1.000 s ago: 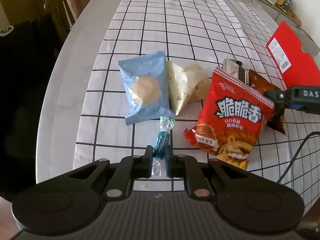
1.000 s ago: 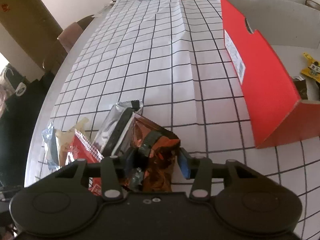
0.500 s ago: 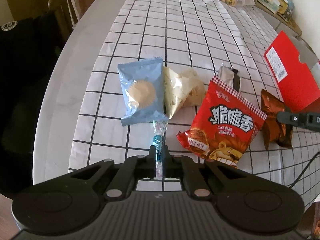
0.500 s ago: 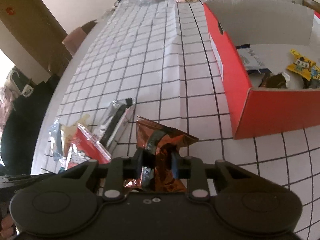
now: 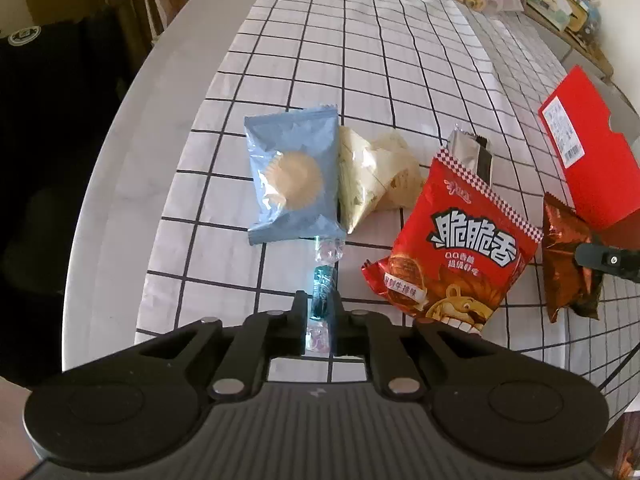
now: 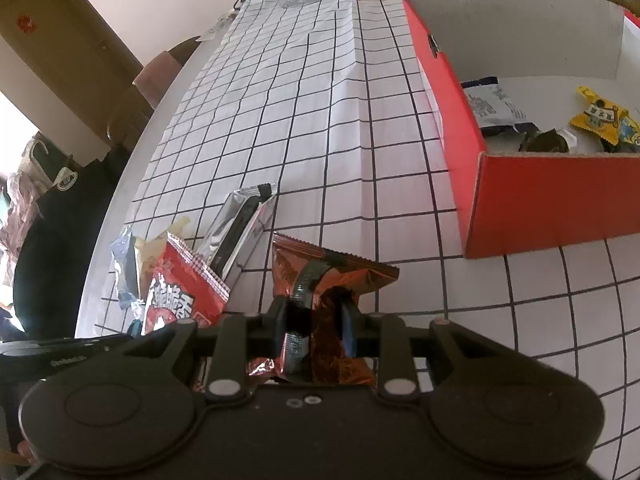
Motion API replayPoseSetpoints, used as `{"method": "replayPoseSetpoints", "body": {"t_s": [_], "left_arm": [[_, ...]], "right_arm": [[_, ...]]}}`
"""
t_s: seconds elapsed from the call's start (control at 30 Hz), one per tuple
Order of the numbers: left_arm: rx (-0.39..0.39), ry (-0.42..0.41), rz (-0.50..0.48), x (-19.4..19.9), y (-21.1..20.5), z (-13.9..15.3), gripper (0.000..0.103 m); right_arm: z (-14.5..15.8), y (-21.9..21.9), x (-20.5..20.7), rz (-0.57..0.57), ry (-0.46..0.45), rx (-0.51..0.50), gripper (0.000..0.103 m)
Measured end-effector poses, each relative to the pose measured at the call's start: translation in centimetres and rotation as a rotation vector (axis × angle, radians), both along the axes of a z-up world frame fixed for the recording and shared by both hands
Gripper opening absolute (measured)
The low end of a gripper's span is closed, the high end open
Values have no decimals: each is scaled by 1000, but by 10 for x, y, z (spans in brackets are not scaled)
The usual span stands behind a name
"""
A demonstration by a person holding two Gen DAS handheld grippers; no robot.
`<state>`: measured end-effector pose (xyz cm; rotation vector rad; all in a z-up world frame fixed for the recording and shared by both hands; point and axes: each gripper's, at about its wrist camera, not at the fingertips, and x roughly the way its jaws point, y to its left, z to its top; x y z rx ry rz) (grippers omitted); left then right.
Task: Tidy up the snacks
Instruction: 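Lift both held snacks and carry them toward the red box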
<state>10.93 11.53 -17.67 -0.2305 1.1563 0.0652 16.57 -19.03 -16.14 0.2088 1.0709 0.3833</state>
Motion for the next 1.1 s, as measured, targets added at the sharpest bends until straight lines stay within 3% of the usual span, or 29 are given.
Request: {"method": "replayPoseSetpoints", "body": {"t_s": [0.13,0.23,0.3,0.5,0.57,0.6,0.83,1.1], "left_arm": [[5,21,-12,4,-7,-6,15],[3,10,-29,6,-11,-6,29],[19,11,-34,10,-16,-6,31],[60,7,-29,12,-22,-7,28],[81,4,-24,12,-22,-7,14],[82,3,-22,12,-21,-7,13],[42,-7,9,6,-16,-3,12],[-16,-80,27,-7,-21,36,12]], "right_arm": [[1,0,-2,2,3,7,26],[1,0,-3,5,6,8,26],[1,0,-3,2,5,10,26],[1,-1,-4,-2,3,8,26],[1,-1,-4,-3,2,10,26],[1,-1,-5,-3,2,10,26],[10,-5,-9,-3,-7,22,26],[44,-23,-18,1,-68,48,26]]}}
